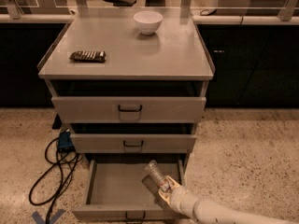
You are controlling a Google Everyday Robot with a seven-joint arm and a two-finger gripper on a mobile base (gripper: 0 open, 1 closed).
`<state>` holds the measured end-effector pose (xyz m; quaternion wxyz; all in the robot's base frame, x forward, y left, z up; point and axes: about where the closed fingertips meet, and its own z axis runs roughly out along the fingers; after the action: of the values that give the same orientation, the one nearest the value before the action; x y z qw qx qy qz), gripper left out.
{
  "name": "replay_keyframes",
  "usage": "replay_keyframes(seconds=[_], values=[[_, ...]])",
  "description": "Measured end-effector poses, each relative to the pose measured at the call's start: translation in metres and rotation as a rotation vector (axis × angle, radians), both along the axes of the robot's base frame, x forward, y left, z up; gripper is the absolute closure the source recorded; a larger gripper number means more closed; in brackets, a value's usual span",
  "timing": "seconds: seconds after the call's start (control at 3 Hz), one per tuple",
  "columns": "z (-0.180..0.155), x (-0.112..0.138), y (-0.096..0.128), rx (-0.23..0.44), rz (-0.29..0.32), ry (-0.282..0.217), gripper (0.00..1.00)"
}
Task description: Place water bottle into bottom drawer
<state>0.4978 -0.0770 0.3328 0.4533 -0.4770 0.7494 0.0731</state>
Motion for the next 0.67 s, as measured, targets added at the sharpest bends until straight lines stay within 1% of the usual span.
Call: replay_keyframes(seconds=[0.33, 0.67], values=[[-0.011, 0.012, 0.010, -0.059, 0.062, 0.017, 1.00], [-0.042, 0.046, 0.021, -0.157, 0.198, 0.064, 1.00]])
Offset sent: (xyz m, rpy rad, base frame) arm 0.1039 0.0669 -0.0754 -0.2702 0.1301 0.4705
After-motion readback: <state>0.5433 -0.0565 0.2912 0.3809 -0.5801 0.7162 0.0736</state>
